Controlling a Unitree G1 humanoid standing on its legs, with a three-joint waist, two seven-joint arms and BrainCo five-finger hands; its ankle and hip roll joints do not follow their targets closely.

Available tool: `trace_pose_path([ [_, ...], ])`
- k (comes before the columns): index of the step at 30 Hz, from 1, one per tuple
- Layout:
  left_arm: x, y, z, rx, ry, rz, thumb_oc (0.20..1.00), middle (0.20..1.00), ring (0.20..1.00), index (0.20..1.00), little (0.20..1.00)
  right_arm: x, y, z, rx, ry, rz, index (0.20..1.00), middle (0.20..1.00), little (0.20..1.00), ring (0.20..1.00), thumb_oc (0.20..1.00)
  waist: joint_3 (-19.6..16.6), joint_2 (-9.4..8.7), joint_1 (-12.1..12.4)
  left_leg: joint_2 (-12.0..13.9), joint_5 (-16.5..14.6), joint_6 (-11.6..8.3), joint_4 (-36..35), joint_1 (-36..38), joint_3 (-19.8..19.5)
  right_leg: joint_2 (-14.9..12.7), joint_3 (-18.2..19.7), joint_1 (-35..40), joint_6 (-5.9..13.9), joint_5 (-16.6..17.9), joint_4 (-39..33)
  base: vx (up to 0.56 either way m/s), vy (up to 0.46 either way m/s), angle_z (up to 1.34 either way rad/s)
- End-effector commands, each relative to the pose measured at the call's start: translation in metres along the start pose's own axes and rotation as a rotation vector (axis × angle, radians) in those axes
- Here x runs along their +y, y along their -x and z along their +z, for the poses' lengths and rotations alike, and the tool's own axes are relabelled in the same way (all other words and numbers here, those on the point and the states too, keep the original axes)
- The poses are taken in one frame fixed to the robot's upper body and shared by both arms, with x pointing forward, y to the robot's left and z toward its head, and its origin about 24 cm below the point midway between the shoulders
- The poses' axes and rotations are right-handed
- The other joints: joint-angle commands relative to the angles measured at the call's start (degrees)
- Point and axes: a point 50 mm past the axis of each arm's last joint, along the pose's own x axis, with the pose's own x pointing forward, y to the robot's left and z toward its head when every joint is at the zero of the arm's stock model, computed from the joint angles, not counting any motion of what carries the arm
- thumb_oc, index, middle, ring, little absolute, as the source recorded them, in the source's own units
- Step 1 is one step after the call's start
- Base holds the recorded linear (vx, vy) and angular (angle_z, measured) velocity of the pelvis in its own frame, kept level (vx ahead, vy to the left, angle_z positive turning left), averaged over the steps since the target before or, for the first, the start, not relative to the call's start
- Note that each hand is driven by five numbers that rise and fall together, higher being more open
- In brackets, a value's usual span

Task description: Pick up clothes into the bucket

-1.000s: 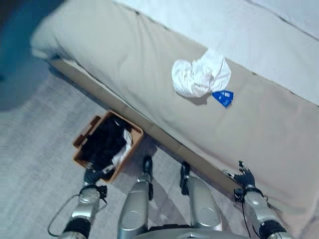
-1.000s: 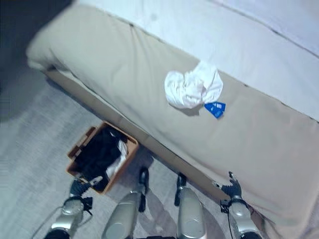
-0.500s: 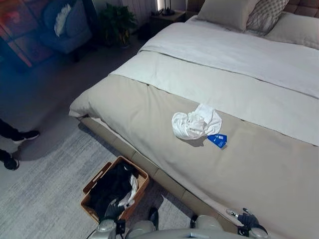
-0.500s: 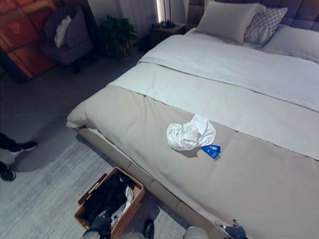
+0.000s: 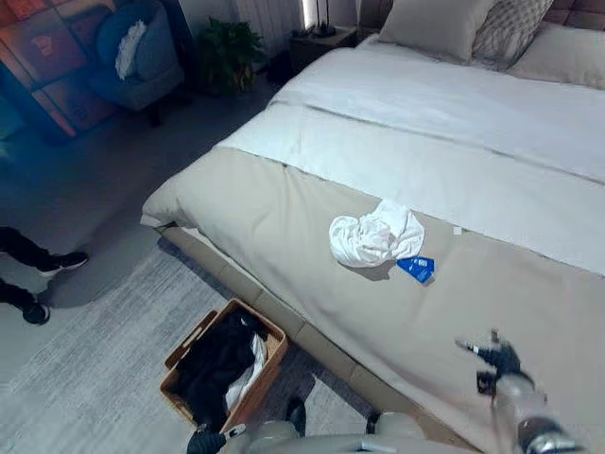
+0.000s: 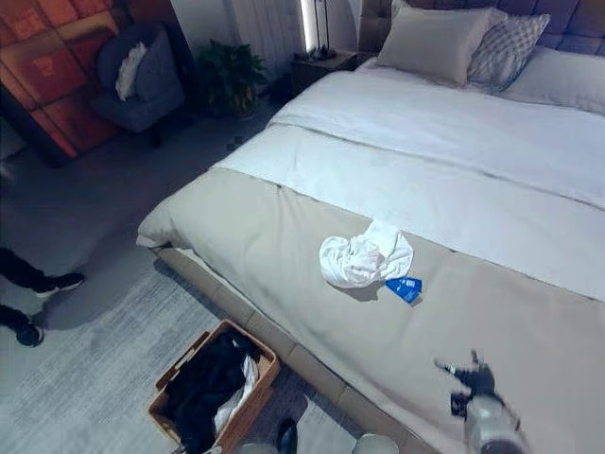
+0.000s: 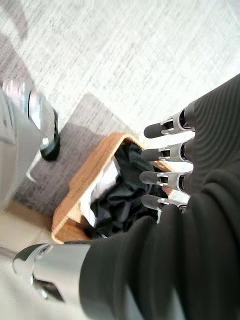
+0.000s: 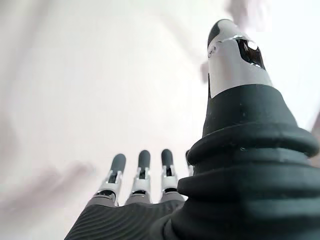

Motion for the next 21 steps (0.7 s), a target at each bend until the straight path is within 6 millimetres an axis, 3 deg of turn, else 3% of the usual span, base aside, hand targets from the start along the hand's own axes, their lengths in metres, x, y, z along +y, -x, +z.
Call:
trace_pose_path([
  [1,0.016,-0.006,0.037,-0.153,-0.013,0.066,1.000,1.000,1.000,1.000,1.000,-0.026,-0.020,0.081,-0.240,0.063,-0.168,1.000,1.000,1.000,1.000,1.000,4.9,-2.82,1.7,-2.4,-5.1,1.79,3.7,-0.1,-1.1,-2.1,-0.1,2.6,3.38,6.6,-7.7,-0.13,0.071,0.20],
  [5,0.004,-0.004,0.064,-0.274,-0.039,0.037,1.000,1.000,1.000,1.000,1.000,-0.049,-0.026,0.156,-0.391,0.131,-0.322,1.000,1.000,1.000,1.000,1.000,8.3,-1.10,4.1,-3.7,-4.0,2.38,4.5,-4.6,-2.5,-4.4,-0.4,-2.5,3.51,6.3,-3.6,-0.10,0.096,0.09],
  [6,0.003,-0.004,0.064,-0.275,-0.039,0.037,1.000,1.000,1.000,1.000,1.000,-0.049,-0.026,0.157,-0.392,0.131,-0.323,1.000,1.000,1.000,1.000,1.000,8.1,-1.06,4.1,-3.7,-3.8,2.41,4.4,-4.9,-2.6,-4.4,-0.5,-2.7,3.53,6.6,-3.8,-0.07,0.065,0.26],
  [8,0.000,-0.003,0.079,-0.340,-0.073,0.019,1.000,1.000,1.000,1.000,1.000,-0.066,-0.025,0.183,-0.437,0.102,-0.388,1.000,1.000,1.000,1.000,1.000,9.9,-0.33,4.9,-4.7,-4.1,2.74,5.9,-6.8,-2.9,-5.7,-0.3,-4.8,3.64,5.9,-1.1,-0.06,0.100,0.35],
  [10,0.000,0.000,0.093,-0.408,-0.121,0.011,1.000,1.000,1.000,1.000,1.000,-0.090,-0.021,0.213,-0.490,0.077,-0.458,1.000,1.000,1.000,1.000,1.000,11.8,0.38,6.0,-5.9,-4.4,3.17,8.3,-9.6,-3.3,-7.3,0.1,-7.1,3.44,5.4,1.8,-0.07,0.118,0.23],
  [11,-0.001,0.001,0.098,-0.432,-0.149,0.004,1.000,1.000,1.000,1.000,1.000,-0.100,-0.020,0.217,-0.488,0.079,-0.488,1.000,1.000,1.000,1.000,1.000,12.6,0.76,6.6,-6.6,-4.5,3.35,9.5,-10.8,-3.8,-8.4,-0.2,-8.2,3.32,5.0,3.3,-0.02,0.081,0.28],
  [12,-0.002,0.002,0.106,-0.462,-0.153,0.000,1.000,1.000,1.000,1.000,1.000,-0.117,-0.017,0.230,-0.491,0.072,-0.535,1.000,1.000,1.000,1.000,1.000,14.0,1.12,7.5,-7.7,-6.3,3.47,11.7,-12.8,-4.3,-9.8,0.2,-10.2,3.36,2.6,7.1,0.01,0.042,0.32],
  [17,-0.003,0.003,0.121,-0.509,-0.126,0.010,1.000,1.000,1.000,1.000,1.000,-0.143,-0.013,0.241,-0.465,0.092,-0.609,1.000,1.000,1.000,1.000,1.000,17.0,1.77,9.3,-9.6,-7.0,3.99,16.1,-18.0,-4.7,-12.1,0.1,-14.5,3.24,1.5,12.0,-0.04,0.050,0.36],
  [19,0.001,0.003,0.125,-0.515,-0.103,0.023,1.000,1.000,1.000,1.000,1.000,-0.167,-0.012,0.236,-0.342,0.118,-0.644,1.000,1.000,1.000,1.000,1.000,17.9,1.98,10.5,-10.3,-7.5,4.27,18.5,-21.9,-5.3,-12.8,0.1,-17.5,3.00,1.0,14.1,-0.04,0.010,0.16],
  [21,0.001,0.003,0.125,-0.516,-0.101,0.023,1.000,1.000,1.000,1.000,1.000,-0.168,-0.012,0.237,-0.344,0.118,-0.645,1.000,1.000,1.000,1.000,1.000,17.9,1.98,10.4,-10.4,-7.5,4.27,18.6,-22.1,-5.2,-12.8,0.2,-17.6,2.99,0.9,14.2,-0.01,-0.009,0.20],
])
